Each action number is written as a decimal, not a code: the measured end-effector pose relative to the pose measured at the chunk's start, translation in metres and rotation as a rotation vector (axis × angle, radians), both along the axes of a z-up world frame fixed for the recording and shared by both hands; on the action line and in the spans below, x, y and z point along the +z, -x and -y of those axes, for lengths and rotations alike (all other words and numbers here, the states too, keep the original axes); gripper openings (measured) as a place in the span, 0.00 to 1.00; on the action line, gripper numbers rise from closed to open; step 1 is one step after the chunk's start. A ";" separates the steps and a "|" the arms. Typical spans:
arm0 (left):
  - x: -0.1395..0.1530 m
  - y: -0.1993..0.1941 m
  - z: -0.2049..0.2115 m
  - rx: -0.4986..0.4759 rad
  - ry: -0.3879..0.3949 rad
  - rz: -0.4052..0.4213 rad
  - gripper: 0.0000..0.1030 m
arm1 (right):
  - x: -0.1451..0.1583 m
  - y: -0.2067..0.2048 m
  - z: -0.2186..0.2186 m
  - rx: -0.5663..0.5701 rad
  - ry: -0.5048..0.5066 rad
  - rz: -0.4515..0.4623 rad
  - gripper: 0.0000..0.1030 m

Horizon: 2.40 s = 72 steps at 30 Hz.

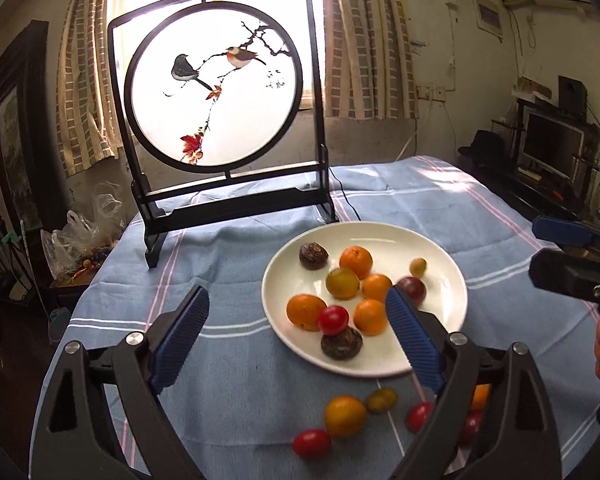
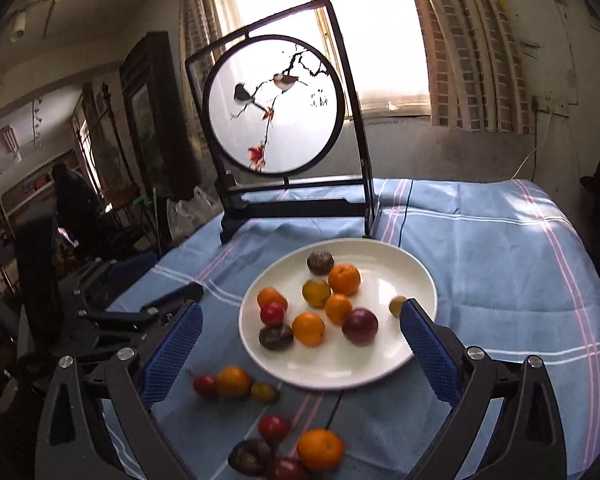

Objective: Organize fruits
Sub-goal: 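Withdraw both tools from the plate toward the remaining loose fruits, then grasp a dark brown round fruit with the left tool while the right tool grasps a red tomato, then carry both fruits onto the white plate and open both tools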

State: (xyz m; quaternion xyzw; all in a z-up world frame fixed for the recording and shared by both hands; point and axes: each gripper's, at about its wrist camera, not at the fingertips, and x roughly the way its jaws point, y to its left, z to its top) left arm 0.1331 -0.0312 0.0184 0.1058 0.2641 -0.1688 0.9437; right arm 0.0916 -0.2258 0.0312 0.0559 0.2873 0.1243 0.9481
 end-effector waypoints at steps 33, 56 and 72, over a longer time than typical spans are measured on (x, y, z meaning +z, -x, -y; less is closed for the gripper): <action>-0.118 0.062 0.055 -0.422 -0.165 -0.345 0.42 | -0.115 0.065 -0.022 0.218 0.352 -0.353 0.27; -0.005 -0.031 0.037 -0.058 -0.020 -0.071 0.41 | -0.003 -0.031 -0.022 0.062 0.152 -0.067 0.27; -0.055 -0.089 0.049 0.002 -0.050 -0.153 0.42 | -0.061 -0.099 -0.012 -0.034 0.062 -0.163 0.27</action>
